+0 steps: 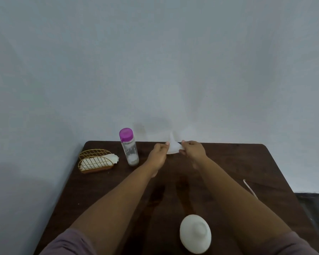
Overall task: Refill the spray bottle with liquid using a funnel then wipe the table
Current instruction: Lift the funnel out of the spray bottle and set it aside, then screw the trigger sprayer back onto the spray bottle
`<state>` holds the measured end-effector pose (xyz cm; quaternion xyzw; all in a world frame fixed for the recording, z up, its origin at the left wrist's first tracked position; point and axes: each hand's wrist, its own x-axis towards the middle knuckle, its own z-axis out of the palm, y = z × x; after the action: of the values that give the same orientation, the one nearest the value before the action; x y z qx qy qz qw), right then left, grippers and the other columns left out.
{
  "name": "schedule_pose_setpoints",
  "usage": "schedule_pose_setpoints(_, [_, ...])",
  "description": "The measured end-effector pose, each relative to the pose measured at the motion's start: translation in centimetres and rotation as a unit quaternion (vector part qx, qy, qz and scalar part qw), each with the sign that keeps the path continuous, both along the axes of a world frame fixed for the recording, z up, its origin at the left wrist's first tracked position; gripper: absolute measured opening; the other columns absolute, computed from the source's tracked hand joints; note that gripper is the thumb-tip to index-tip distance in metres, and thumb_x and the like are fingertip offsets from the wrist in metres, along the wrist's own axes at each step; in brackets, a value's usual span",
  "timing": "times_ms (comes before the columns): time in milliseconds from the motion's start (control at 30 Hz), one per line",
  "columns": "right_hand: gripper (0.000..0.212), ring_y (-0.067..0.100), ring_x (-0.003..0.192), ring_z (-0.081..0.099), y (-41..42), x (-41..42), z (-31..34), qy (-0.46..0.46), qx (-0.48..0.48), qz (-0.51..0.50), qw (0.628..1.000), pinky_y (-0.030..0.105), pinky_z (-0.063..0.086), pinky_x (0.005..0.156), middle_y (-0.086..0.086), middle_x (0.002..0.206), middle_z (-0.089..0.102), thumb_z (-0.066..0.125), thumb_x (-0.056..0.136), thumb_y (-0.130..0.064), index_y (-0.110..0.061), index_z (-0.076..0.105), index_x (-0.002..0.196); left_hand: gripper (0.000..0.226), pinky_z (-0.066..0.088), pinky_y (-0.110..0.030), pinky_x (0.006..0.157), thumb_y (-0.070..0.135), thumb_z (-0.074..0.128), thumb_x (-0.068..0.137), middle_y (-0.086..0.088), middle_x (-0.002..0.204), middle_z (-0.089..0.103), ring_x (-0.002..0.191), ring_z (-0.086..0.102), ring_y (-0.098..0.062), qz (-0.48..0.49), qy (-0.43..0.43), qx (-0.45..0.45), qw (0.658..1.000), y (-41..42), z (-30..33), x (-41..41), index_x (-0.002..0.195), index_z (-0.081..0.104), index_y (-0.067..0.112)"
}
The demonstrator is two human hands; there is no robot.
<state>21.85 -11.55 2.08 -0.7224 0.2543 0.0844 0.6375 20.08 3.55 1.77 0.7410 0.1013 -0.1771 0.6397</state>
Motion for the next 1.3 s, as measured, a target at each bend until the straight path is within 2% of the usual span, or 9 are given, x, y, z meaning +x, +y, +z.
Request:
schedule_pose_setpoints(133, [0.011, 0.028, 0.097, 0.064, 0.7, 0.3, -2.5, 0.013, 0.049, -0.008, 0.999, 0.045, 0.055, 0.088, 0.017, 0.104, 0.067, 0.063, 0.090, -0.015, -0.005, 0.066, 0.094, 0.058, 0.047, -0.029, 0.091, 0.034, 0.068, 0.090, -0.004, 0.132, 0.049, 0.115, 0.053, -0.020, -0.076, -0.054, 0.134, 0.987, -0.1, -1.9, 1.1, 0.136, 0.038, 0.016])
schedule_pose_setpoints(267, [0.024, 0.024, 0.107, 0.056, 1.4, 1.1, -3.6, -0.005, -0.042, 0.053, 0.998, 0.039, 0.051, 0.092, 0.006, 0.117, 0.057, 0.050, 0.095, -0.014, -0.015, 0.053, 0.118, 0.069, 0.041, -0.033, 0.106, 0.026, 0.070, 0.088, -0.009, 0.145, 0.039, 0.127, 0.046, -0.024, -0.122, -0.145, 0.221, 0.957, 0.2, -4.0, 2.2, 0.145, 0.034, 0.012])
schedule_pose_setpoints(500, [0.047, 0.028, 0.114, 0.050, 1.9, 1.9, -5.6, -0.010, -0.248, 0.186, 0.951, 0.028, 0.041, 0.096, 0.013, 0.138, 0.033, 0.052, 0.094, -0.007, -0.013, 0.041, 0.138, 0.072, 0.032, -0.041, 0.115, 0.020, 0.066, 0.091, -0.009, 0.154, 0.027, 0.140, 0.034, -0.027, -0.139, -0.160, 0.257, 0.943, 0.0, -7.5, 3.6, 0.150, 0.027, 0.013])
schedule_pose_setpoints(667, [0.052, 0.031, 0.119, 0.046, 2.1, 1.6, -7.0, -0.014, -0.272, 0.215, 0.938, 0.038, 0.041, 0.103, 0.014, 0.137, 0.034, 0.056, 0.091, -0.012, -0.014, 0.039, 0.139, 0.071, 0.025, -0.041, 0.119, 0.014, 0.061, 0.092, -0.011, 0.157, 0.021, 0.145, 0.025, -0.028, -0.158, -0.131, 0.269, 0.941, -0.3, -9.2, 3.8, 0.152, 0.024, 0.012])
schedule_pose_setpoints(867, [0.044, 0.030, 0.121, 0.044, 1.8, 1.3, -7.5, -0.039, -0.275, 0.221, 0.935, 0.030, 0.037, 0.098, 0.016, 0.139, 0.035, 0.048, 0.094, -0.011, -0.010, 0.041, 0.137, 0.068, 0.017, -0.039, 0.122, 0.006, 0.049, 0.096, -0.017, 0.160, 0.011, 0.149, 0.014, -0.030, -0.184, -0.108, 0.277, 0.937, -0.3, -10.2, 4.0, 0.153, 0.013, 0.005])
schedule_pose_setpoints(967, [0.051, 0.034, 0.134, 0.027, 1.7, 0.2, -7.2, -0.058, -0.301, 0.222, 0.926, 0.036, 0.029, 0.108, 0.014, 0.149, 0.023, 0.049, 0.093, -0.009, -0.013, 0.036, 0.142, 0.069, 0.008, -0.033, 0.122, 0.004, 0.047, 0.096, -0.018, 0.161, 0.005, 0.151, 0.004, -0.029, -0.136, -0.106, 0.286, 0.943, -0.3, -9.6, 2.9, 0.153, 0.008, 0.001])
schedule_pose_setpoints(1033, [0.054, 0.036, 0.138, 0.018, 1.3, -0.7, -6.7, -0.069, -0.298, 0.171, 0.937, 0.037, 0.030, 0.108, 0.013, 0.153, 0.010, 0.049, 0.091, -0.007, -0.018, 0.036, 0.143, 0.066, 0.010, -0.031, 0.119, 0.003, 0.050, 0.095, -0.015, 0.161, 0.011, 0.151, 0.006, -0.028, -0.054, -0.112, 0.275, 0.953, -0.7, -8.6, 0.8, 0.152, 0.016, 0.002])
schedule_pose_setpoints(1133, [0.052, 0.034, 0.137, 0.020, 0.2, -2.8, -5.2, -0.085, -0.294, 0.138, 0.942, 0.034, 0.032, 0.105, 0.012, 0.150, 0.014, 0.050, 0.092, -0.004, -0.020, 0.038, 0.139, 0.057, 0.022, -0.032, 0.115, 0.013, 0.058, 0.094, -0.012, 0.156, 0.025, 0.146, 0.017, -0.028, 0.032, -0.136, 0.254, 0.957, -1.6, -7.3, -4.2, 0.145, 0.034, 0.006])
schedule_pose_setpoints(1300, [0.046, 0.029, 0.132, 0.029, -2.7, -9.7, -2.2, -0.103, -0.286, 0.129, 0.944, 0.033, 0.033, 0.104, 0.009, 0.141, 0.027, 0.058, 0.091, -0.015, -0.023, 0.042, 0.135, 0.031, 0.027, -0.023, 0.101, 0.024, 0.058, 0.095, -0.001, 0.133, 0.049, 0.129, 0.038, -0.022, 0.011, -0.187, 0.238, 0.953, -1.9, -5.1, -11.4, 0.125, 0.057, 0.019])
